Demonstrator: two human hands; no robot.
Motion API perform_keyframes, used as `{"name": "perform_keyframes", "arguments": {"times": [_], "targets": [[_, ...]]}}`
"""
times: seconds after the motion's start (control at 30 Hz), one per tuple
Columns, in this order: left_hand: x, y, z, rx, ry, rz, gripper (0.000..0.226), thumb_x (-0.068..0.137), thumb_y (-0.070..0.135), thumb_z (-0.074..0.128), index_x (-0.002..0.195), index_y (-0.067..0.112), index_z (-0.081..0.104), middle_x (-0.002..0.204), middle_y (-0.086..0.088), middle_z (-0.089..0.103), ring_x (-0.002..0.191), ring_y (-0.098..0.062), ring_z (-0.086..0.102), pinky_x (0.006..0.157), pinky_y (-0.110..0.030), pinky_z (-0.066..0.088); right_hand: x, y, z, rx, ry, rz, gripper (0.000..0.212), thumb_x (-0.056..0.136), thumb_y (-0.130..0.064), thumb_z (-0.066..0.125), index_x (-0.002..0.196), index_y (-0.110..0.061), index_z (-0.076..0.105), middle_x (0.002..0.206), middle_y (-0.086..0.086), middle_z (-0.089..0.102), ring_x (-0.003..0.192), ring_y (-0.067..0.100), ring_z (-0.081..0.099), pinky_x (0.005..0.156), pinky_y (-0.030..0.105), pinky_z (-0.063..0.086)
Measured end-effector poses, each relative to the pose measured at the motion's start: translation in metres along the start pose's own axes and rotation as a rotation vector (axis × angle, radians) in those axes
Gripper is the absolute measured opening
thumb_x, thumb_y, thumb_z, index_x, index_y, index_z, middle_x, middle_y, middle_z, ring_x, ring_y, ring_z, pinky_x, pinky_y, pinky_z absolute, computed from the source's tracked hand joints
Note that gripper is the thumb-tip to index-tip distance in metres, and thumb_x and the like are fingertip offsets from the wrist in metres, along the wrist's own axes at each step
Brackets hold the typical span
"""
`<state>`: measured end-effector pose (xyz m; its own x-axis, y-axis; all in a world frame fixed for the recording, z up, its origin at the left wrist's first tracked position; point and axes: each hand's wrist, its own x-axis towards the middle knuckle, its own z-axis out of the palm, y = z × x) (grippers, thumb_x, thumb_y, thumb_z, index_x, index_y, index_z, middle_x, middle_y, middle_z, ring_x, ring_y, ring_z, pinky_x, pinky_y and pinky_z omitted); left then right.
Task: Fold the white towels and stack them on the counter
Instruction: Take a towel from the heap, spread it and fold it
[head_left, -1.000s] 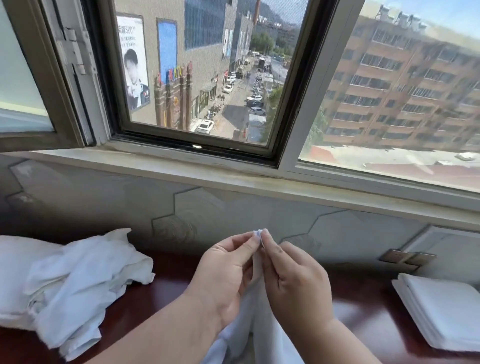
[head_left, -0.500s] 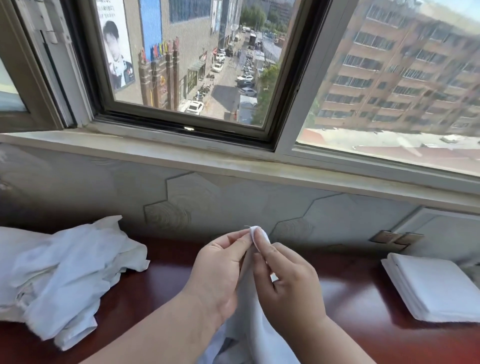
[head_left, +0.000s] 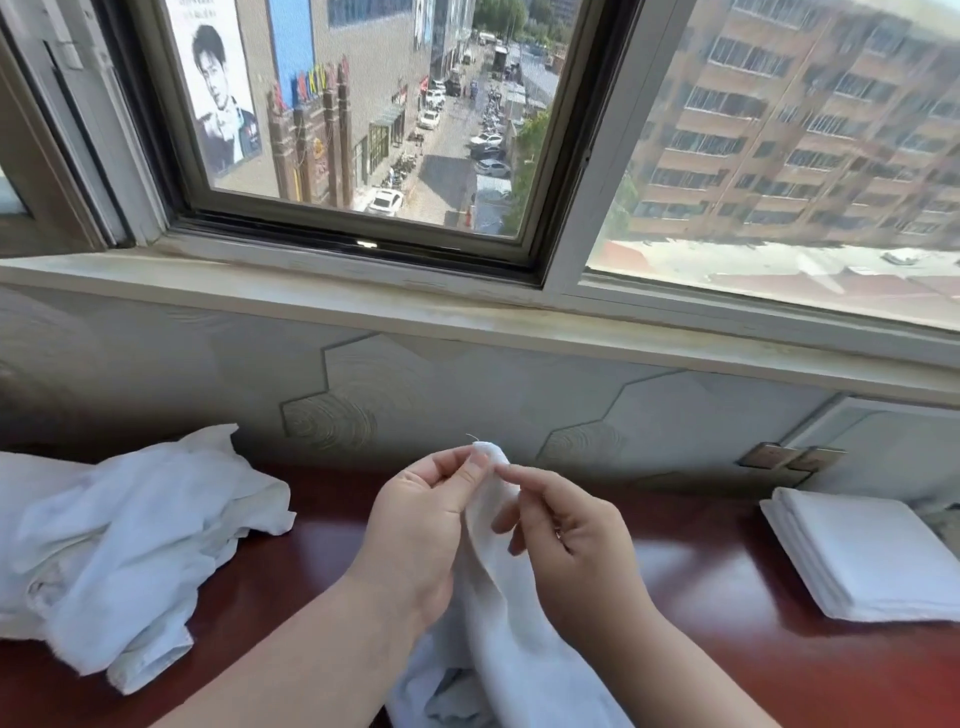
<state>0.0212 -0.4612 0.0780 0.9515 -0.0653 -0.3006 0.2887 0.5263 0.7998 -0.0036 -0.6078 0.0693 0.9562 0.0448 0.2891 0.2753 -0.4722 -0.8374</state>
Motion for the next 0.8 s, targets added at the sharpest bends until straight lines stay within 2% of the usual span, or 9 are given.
{"name": "perform_keyframes", "arguments": {"times": [0.03,0.1,0.2,0.3,0.43,0.5,0.57,0.63,0.8], "targets": [[0.003,-0.001,-0.005,0.093,0.003,0.031,0.014,0.093,0.018,0.072,0.102,0.008,0.076,0.1,-0.02,0.076,0.097,-0.038,0.072,0.094,-0.049,0.056,0.002,0.005,-0.003,0.006,0.03,0.039,0.036,0.1,-0.016,0.051,0.109,-0.044,0.071,0.086,-0.011,0.072,0.072,0.017,0.067,0.066,0.026,0.054],[0.005,-0.004,-0.016,0.334,-0.046,0.158,0.006,0.096,0.018,0.072,0.092,0.02,0.076,0.093,-0.012,0.078,0.091,-0.026,0.074,0.087,-0.04,0.059,0.006,0.019,-0.011,-0.069,0.024,0.078,0.036,0.098,-0.013,0.055,0.106,-0.045,0.071,0.101,-0.018,0.071,0.094,0.008,0.067,0.075,0.013,0.048],[-0.002,-0.013,-0.03,0.64,-0.24,0.236,0.007,0.098,0.026,0.07,0.091,0.023,0.07,0.084,-0.002,0.076,0.072,-0.006,0.066,0.063,-0.019,0.05,0.007,0.04,-0.013,-0.235,-0.321,0.096,0.042,0.094,-0.006,0.055,0.12,-0.037,0.069,0.12,-0.025,0.062,0.118,-0.004,0.053,0.094,0.007,0.037],[-0.007,-0.04,-0.05,0.869,-0.34,0.157,0.01,0.101,0.03,0.062,0.093,0.024,0.062,0.077,0.004,0.071,0.066,-0.002,0.053,0.062,-0.019,0.042,-0.007,0.071,-0.004,-0.313,-0.697,0.185,0.023,0.091,-0.013,0.049,0.096,-0.021,0.07,0.1,-0.009,0.069,0.098,0.007,0.06,0.089,0.024,0.049],[-0.016,-0.078,-0.08,0.961,-0.231,-0.008,0.015,0.104,0.026,0.056,0.09,0.028,0.057,0.071,0.007,0.06,0.062,-0.006,0.044,0.064,-0.029,0.038,-0.025,0.133,-0.005,-0.779,-0.94,0.198,0.025,0.095,-0.036,0.044,0.108,-0.032,0.065,0.108,-0.007,0.068,0.112,0.021,0.053,0.111,0.04,0.036],[-0.024,-0.09,-0.092,0.847,-0.19,-0.092,0.016,0.106,0.025,0.054,0.091,0.025,0.056,0.076,0.002,0.063,0.066,-0.014,0.046,0.065,-0.034,0.039,-0.036,0.16,-0.011,-0.876,-1.047,0.226,0.029,0.096,-0.038,0.043,0.117,-0.038,0.062,0.118,-0.005,0.064,0.122,0.023,0.047,0.119,0.043,0.022],[-0.035,-0.097,-0.099,0.799,-0.182,-0.129,0.014,0.106,0.027,0.053,0.093,0.024,0.056,0.085,-0.006,0.069,0.071,-0.015,0.05,0.068,-0.034,0.041,-0.046,0.184,-0.019,-0.901,-1.121,0.281,0.035,0.098,-0.038,0.043,0.131,-0.042,0.055,0.132,-0.003,0.057,0.13,0.024,0.044,0.117,0.043,0.024],[-0.046,-0.101,-0.101,0.805,-0.188,-0.124,0.012,0.105,0.027,0.051,0.094,0.024,0.056,0.088,-0.008,0.07,0.072,-0.011,0.051,0.068,-0.028,0.042,-0.048,0.203,-0.025,-0.883,-1.058,0.333,0.044,0.102,-0.034,0.041,0.145,-0.041,0.045,0.141,-0.003,0.051,0.133,0.023,0.044,0.112,0.039,0.034],[-0.072,-0.114,-0.105,0.914,-0.138,-0.174,0.021,0.104,0.016,0.049,0.089,0.03,0.054,0.067,0.008,0.055,0.057,-0.003,0.037,0.055,-0.013,0.031,-0.011,0.235,-0.017,-0.683,-0.628,0.35,0.045,0.105,-0.024,0.04,0.149,-0.032,0.045,0.15,-0.002,0.043,0.134,0.021,0.044,0.102,0.033,0.044]]}}
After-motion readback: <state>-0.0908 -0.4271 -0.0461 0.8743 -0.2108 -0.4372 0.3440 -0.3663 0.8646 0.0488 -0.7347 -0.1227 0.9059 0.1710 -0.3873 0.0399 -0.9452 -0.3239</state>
